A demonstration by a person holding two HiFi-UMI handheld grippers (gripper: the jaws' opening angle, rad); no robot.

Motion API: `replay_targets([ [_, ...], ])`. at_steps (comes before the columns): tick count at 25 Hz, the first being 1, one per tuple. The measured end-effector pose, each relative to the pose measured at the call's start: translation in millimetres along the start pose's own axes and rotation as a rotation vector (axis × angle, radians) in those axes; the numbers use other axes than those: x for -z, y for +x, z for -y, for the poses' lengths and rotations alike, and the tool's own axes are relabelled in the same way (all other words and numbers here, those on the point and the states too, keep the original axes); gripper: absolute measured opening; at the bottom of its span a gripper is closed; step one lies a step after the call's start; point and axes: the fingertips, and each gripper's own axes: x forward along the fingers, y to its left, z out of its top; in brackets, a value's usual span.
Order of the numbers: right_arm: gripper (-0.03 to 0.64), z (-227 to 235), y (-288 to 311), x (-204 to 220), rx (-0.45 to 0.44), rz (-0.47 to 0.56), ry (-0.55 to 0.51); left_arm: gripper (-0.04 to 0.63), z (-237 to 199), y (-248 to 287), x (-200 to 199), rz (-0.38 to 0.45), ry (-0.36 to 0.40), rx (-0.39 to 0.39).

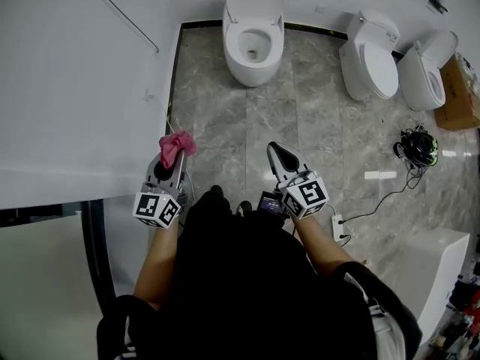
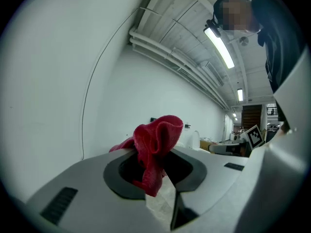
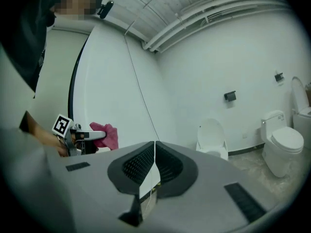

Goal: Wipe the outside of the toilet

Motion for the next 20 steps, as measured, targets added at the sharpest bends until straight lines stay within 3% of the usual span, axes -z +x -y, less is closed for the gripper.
replay_targets([
  [8, 0.034, 27, 58, 2, 0.015, -0.071, -0.047, 0.107, -53, 50, 16, -0.039, -0.016, -0.028],
  [11, 0.034, 44, 92, -6, 0.042, -0.085, -0.037, 0.107, -77, 81, 14, -0.047, -0.023, 0.000],
  [16, 0.034, 60, 163, -42, 0.044, -0.080, -0.056, 0.107, -125, 141, -2, -0.098, 0.043, 0.058],
  [20, 0.034, 76, 218, -63, 0.067, -0.071, -0.041, 0.107, -170, 185, -22, -0.089, 0.037, 0.090],
])
